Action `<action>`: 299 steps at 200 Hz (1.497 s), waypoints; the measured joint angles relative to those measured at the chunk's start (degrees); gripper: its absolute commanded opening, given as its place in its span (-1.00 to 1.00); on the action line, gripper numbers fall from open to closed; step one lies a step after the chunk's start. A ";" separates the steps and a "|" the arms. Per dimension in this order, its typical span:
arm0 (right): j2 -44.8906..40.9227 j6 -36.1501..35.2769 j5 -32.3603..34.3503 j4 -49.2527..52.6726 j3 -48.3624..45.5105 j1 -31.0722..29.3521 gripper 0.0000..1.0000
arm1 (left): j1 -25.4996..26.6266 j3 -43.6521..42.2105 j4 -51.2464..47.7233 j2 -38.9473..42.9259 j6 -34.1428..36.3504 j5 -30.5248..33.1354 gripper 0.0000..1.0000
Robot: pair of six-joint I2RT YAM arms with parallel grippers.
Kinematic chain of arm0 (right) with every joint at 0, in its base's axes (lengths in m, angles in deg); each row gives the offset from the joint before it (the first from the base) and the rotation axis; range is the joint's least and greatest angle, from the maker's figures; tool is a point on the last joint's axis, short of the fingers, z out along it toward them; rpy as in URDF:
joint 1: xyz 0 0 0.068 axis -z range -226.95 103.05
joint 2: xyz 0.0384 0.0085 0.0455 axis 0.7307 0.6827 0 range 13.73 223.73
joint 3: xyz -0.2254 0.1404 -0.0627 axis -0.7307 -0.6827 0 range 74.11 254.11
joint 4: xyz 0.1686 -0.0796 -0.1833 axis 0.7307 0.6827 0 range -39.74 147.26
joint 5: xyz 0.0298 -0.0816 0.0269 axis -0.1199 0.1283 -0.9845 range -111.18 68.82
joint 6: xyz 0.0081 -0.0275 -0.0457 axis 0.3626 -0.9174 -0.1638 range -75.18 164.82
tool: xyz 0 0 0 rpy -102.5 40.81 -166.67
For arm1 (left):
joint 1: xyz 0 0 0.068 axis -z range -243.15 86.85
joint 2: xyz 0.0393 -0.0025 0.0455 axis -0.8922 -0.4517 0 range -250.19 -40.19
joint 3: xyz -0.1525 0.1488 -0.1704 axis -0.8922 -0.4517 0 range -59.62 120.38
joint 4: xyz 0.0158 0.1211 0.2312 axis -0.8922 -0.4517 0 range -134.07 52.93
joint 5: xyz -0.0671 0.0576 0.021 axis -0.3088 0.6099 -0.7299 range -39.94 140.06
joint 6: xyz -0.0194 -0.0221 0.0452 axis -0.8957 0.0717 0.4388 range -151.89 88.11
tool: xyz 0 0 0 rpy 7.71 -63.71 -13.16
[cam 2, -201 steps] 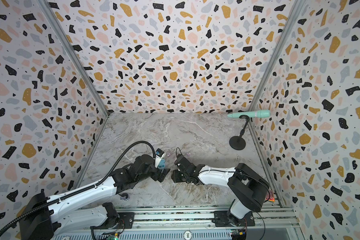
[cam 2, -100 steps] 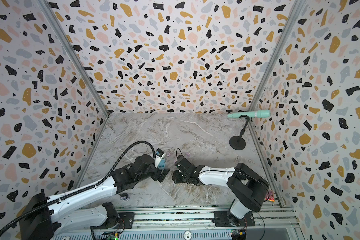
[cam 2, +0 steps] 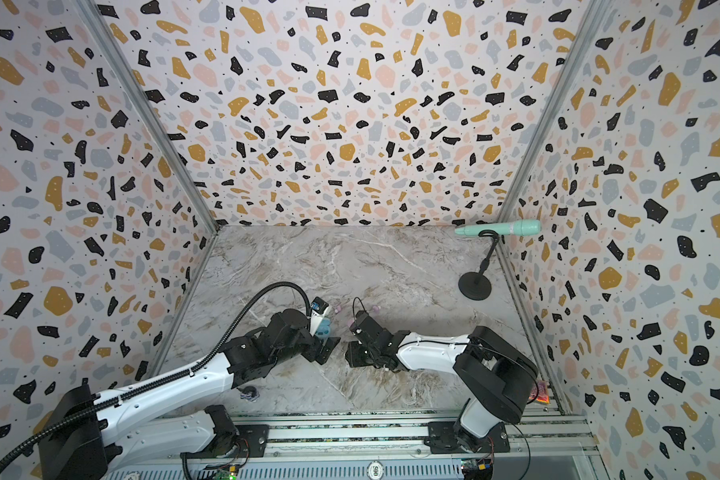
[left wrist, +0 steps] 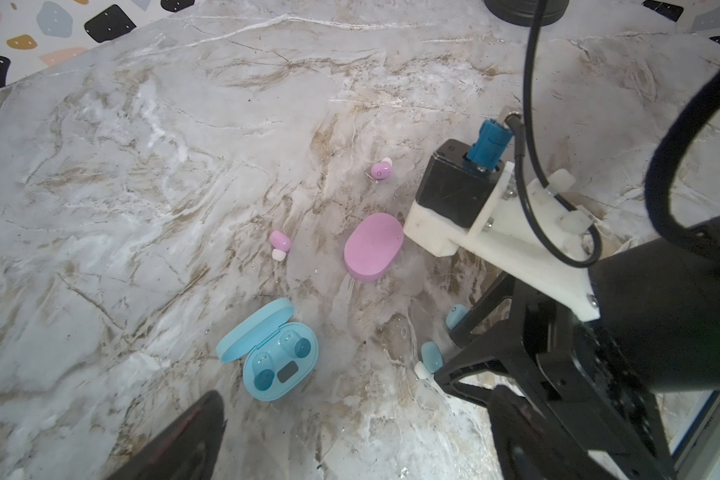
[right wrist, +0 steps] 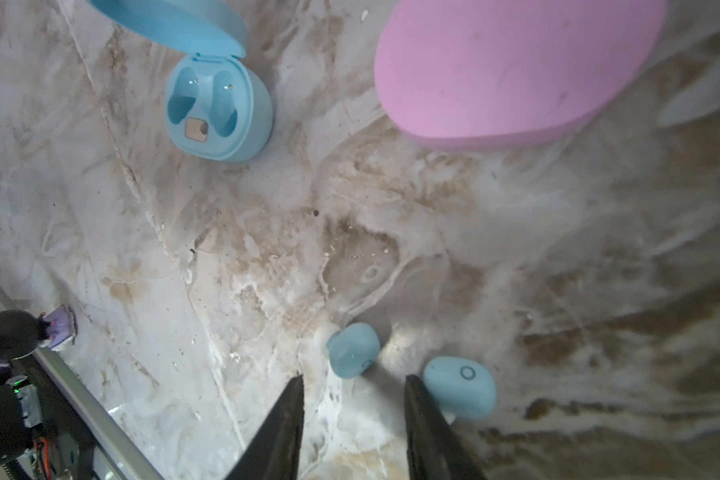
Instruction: Insert the wireless bluetooth earbuds into the charging case
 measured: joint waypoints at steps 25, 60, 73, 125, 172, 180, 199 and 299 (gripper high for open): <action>0.00 -0.15 0.07 0.42 -0.20 0.00 -0.17 | 0.00 0.00 0.00 0.00 0.00 0.00 1.00; -0.07 -0.26 0.42 0.81 -0.35 0.00 -0.17 | 0.00 0.00 0.00 0.00 0.00 0.00 1.00; -0.33 -0.35 0.63 1.11 -0.46 0.00 -0.16 | 0.00 0.00 0.00 0.00 0.00 0.00 1.00; -2.05 -0.57 1.44 3.02 -1.49 0.17 -0.16 | 0.00 0.00 0.00 0.00 0.00 0.00 1.00; -2.78 -1.07 2.38 4.72 -1.51 0.46 -0.15 | 0.00 0.00 0.00 0.00 0.00 0.00 1.00; -2.82 -1.22 2.58 5.09 -1.55 0.55 -0.15 | 0.00 0.00 0.00 0.00 0.00 0.00 1.00; -3.21 -1.42 3.04 5.62 -1.73 0.68 -0.15 | 0.00 0.00 0.00 0.00 0.00 0.00 0.99; -7.54 -2.36 5.14 10.54 -2.32 1.49 -0.13 | 0.00 0.02 0.00 -0.24 0.00 -0.02 1.00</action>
